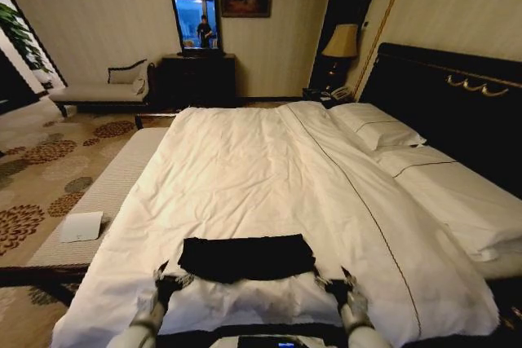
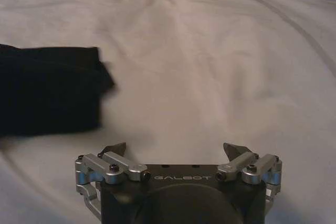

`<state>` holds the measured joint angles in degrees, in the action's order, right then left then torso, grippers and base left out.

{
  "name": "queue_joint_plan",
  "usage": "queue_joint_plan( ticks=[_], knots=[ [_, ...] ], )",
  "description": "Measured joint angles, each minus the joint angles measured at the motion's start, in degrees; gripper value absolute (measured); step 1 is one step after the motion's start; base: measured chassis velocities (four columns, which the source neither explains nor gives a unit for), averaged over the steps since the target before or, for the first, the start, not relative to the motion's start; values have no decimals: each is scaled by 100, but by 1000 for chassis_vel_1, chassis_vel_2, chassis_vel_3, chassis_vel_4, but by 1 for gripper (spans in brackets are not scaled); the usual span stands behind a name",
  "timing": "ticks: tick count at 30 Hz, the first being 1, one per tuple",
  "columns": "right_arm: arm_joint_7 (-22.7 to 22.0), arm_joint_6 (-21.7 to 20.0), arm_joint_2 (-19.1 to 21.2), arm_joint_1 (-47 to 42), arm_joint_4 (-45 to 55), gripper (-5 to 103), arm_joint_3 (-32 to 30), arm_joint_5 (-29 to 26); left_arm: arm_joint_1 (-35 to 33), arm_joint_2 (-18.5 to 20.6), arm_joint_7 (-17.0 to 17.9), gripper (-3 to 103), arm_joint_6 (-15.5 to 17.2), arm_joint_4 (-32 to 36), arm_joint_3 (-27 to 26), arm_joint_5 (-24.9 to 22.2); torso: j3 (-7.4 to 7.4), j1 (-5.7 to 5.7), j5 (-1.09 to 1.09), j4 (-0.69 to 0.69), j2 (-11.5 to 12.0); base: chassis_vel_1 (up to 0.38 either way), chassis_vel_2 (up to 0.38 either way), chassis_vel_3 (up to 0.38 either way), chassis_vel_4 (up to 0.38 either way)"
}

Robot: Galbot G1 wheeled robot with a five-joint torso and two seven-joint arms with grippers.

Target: Fold the clothes on the bed.

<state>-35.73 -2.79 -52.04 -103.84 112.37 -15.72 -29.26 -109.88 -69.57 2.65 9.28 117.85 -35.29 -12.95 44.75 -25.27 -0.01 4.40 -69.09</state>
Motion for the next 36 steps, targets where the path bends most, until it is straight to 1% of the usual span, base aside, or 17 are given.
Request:
queue_joint_plan(
  ticks=[4,6,7,8,9,10,13,15,17,20,22,23,25,28,31,34,36],
  knots=[
    [-248,19,-55,-233,179,100,-171,46,-89,9,10,100,-46,68,-214,61,0,0,2,2,0,0,0,0,0],
    [-390,307,-148,-194,302,100,-245,73,-36,-1,16,100,-69,208,-562,-197,0,0,1,2,0,0,0,0,0],
    [-390,307,-148,-194,302,100,-245,73,-36,-1,16,100,-69,208,-562,-197,0,0,1,2,0,0,0,0,0],
    [-396,453,-188,-105,358,100,-249,96,39,-11,-8,100,-108,301,-667,-426,0,0,1,1,0,0,0,0,0],
    [-394,495,-201,-72,378,100,-249,105,73,-16,-27,100,-124,338,-685,-511,0,0,0,0,0,0,0,0,0],
    [-332,608,-237,54,458,100,-239,122,220,-42,-105,100,-187,467,-694,-848,1,0,0,1,0,0,0,0,0],
    [-195,642,-256,197,519,100,-177,120,435,-112,-136,100,-199,508,-573,-1040,1,-1,0,2,0,0,0,0,0],
    [120,649,-260,391,450,100,-46,113,709,-275,-167,100,-200,359,-213,-922,1,-1,2,2,0,0,0,0,0],
    [210,650,-260,428,406,100,-15,109,738,-318,-174,100,-200,299,-124,-841,1,-1,2,2,0,0,0,0,0],
    [679,558,-239,548,2,100,123,179,728,-470,-208,100,-207,-137,260,-177,1,-1,1,1,0,0,0,0,0],
    [714,530,-232,544,-62,100,139,240,705,-474,-208,100,-218,-218,278,-73,1,-1,0,1,0,0,0,0,0],
    [768,474,-206,500,-233,100,160,521,626,-466,-208,100,-266,-429,295,129,1,-1,0,1,1,0,0,0,0],
    [774,455,-194,467,-300,100,162,673,598,-456,-208,100,-277,-490,291,165,1,-1,0,1,1,0,0,0,0],
    [672,337,-118,340,-548,100,86,1419,467,-392,-208,100,-354,-723,162,275,1,-1,1,2,0,0,0,0,0],
    [547,266,-72,309,-563,100,31,1456,429,-370,-208,100,-385,-738,87,262,1,-1,1,1,0,0,0,0,0],
    [270,131,21,289,-343,100,-135,1085,368,-309,-236,100,-443,-613,-115,61,1,-1,1,2,1,0,0,0,0],
    [247,145,29,304,-282,100,-172,992,361,-295,-257,100,-479,-574,-167,-5,1,-1,2,2,0,0,0,0,0]
  ],
)
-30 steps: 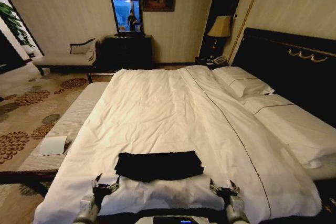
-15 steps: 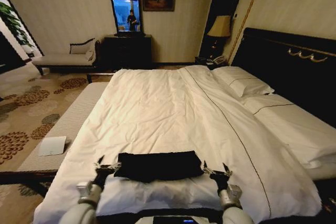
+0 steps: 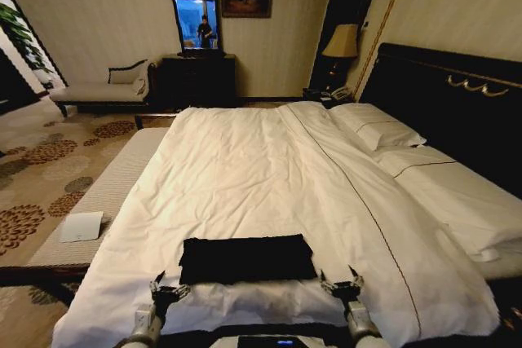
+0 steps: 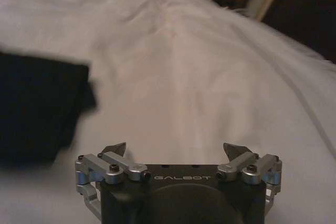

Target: Fold the clothes on the bed.

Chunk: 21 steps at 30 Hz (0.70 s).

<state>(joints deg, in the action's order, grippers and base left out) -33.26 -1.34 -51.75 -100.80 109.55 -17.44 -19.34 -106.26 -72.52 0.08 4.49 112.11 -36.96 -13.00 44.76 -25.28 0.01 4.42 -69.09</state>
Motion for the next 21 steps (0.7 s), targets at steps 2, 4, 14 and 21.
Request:
queue_joint_plan(
  ticks=[2,4,14,21],
  knots=[
    [64,239,7,209,248,100,-144,-495,38,41,-114,100,-275,203,-294,-464,0,1,1,0,0,0,0,0,0],
    [178,326,7,357,301,100,-173,-704,92,42,-163,100,-344,305,-443,-748,0,0,0,0,0,0,0,0,0],
    [2043,26,135,1800,-159,100,202,-3347,546,-51,-177,100,-106,499,-917,-1400,1,-1,0,-1,1,0,0,0,0],
    [2119,-466,124,2040,-354,103,253,-3954,451,-172,-145,100,-37,643,-893,-1329,0,-1,0,-1,0,0,0,0,0]
  ],
)
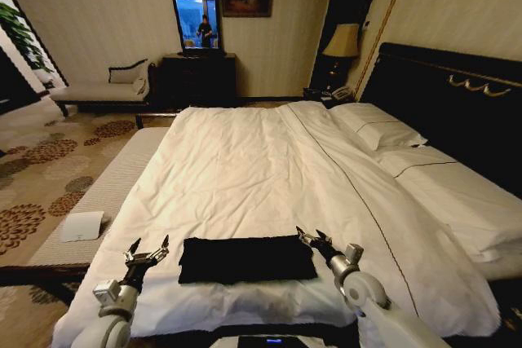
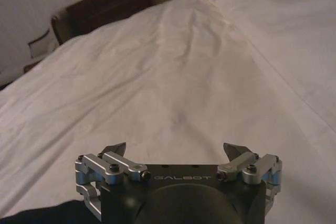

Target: Fold the clothes on the bed.

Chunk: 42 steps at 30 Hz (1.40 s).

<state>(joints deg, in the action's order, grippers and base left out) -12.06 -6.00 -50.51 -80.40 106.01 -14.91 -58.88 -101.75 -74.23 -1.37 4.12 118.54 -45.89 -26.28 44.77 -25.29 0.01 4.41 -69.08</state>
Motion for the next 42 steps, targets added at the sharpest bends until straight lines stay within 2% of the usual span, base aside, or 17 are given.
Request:
queue_joint_plan(
  ticks=[1,4,6,8,10,16,17,20,28,30,32,33,36,37,38,40,42],
  knots=[
    [0,0,0,0,0,103,0,0,0,0,0,100,0,0,0,0,0,0,0,0,0,0,0,0,0],
    [-212,-227,3,-144,144,93,-21,-440,5,-45,41,100,110,117,-1,24,0,1,0,2,0,0,0,0,0],
    [-214,-236,1,-149,152,93,-21,-461,6,-56,44,100,120,129,2,29,0,1,0,1,0,0,0,0,0],
    [-229,-339,-41,-167,235,83,-17,-695,6,-110,55,100,170,189,26,65,-1,1,0,1,0,0,0,0,0],
    [-220,-397,-84,-138,257,79,-12,-785,-18,-157,61,100,193,235,43,94,-1,1,-1,1,0,0,0,0,0],
    [-138,-420,-108,-91,161,78,10,-718,-63,-207,67,100,203,270,60,125,-1,1,-1,0,0,0,0,0,0],
    [-124,-420,-112,-86,136,75,12,-691,-71,-217,68,100,206,279,66,127,-1,1,-1,1,0,0,0,0,0],
    [-105,-420,-118,-90,118,83,16,-655,-76,-226,69,100,227,302,85,128,-1,1,-1,0,0,0,0,0,0],
    [-36,-419,-161,-167,113,86,103,-461,-43,-212,77,100,266,292,113,121,-1,1,-1,1,0,0,0,0,0],
    [7,-420,-175,-190,116,77,125,-393,-37,-195,79,100,268,270,112,112,-1,1,-1,1,0,0,0,0,0],
    [30,-420,-182,-198,114,77,136,-354,-34,-185,80,100,267,258,110,102,-1,1,0,1,0,0,0,0,0],
    [57,-420,-193,-203,99,66,151,-304,-29,-171,82,100,268,240,101,87,-1,1,-1,1,0,0,0,0,0],
    [77,-420,-205,-200,74,60,159,-269,-18,-153,83,100,265,218,91,66,-1,1,0,1,0,0,0,0,0],
    [86,-419,-206,-194,64,49,159,-256,-13,-145,83,100,257,201,90,52,-1,1,0,1,0,0,0,0,0],
    [91,-419,-206,-189,62,44,159,-251,-9,-143,83,100,252,188,90,48,-1,1,0,1,0,0,0,0,0],
    [95,-418,-206,-182,60,44,159,-243,-4,-143,83,100,243,173,90,47,-1,1,0,1,0,0,0,0,0],
    [101,-413,-210,-170,45,33,159,-217,8,-142,83,100,217,133,95,46,-1,2,-1,1,0,0,0,0,0]
  ],
)
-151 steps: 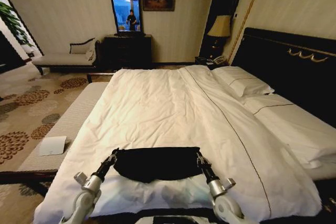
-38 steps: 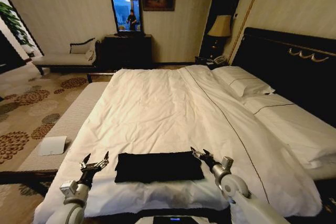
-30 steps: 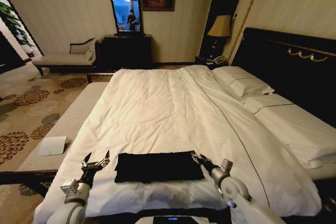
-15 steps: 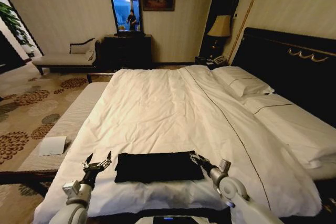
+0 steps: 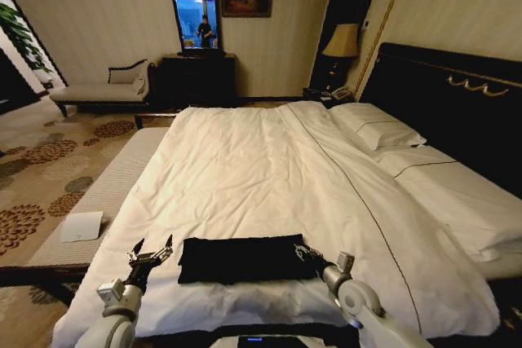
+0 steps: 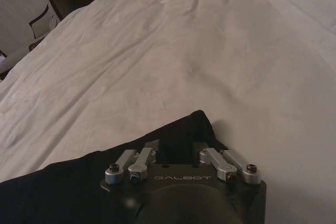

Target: Fold the clothes on the bed.

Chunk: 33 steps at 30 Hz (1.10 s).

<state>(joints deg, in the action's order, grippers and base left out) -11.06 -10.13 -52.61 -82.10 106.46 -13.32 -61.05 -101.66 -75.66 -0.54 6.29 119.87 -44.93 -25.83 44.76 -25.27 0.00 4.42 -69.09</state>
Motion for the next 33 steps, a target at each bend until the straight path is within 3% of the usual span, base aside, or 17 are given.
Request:
queue_joint_plan(
  ticks=[8,14,25,28,29,33],
  knots=[
    [2,62,-45,95,-125,6,0,70,35,0,0,100,-49,-90,43,0,0,0,0,0,0,0,0,0,0],
    [31,127,-73,209,-166,0,-48,-5,50,1,-4,100,-72,-134,59,0,0,0,0,0,0,0,0,0,0],
    [12,183,-139,293,-256,0,-83,16,86,13,-16,100,-94,-199,83,-5,0,0,0,-1,0,0,0,0,0],
    [-184,203,-81,64,-118,16,-170,105,99,22,-18,100,-103,-225,84,-13,0,0,0,0,0,0,0,0,0],
    [-184,203,-81,64,-118,16,-170,105,99,22,-18,100,-103,-225,84,-13,0,0,0,0,0,0,0,0,0],
    [-993,243,-24,-321,400,32,-319,77,106,33,-22,100,-140,-261,78,-26,0,0,0,0,0,0,0,0,0]
  ],
)
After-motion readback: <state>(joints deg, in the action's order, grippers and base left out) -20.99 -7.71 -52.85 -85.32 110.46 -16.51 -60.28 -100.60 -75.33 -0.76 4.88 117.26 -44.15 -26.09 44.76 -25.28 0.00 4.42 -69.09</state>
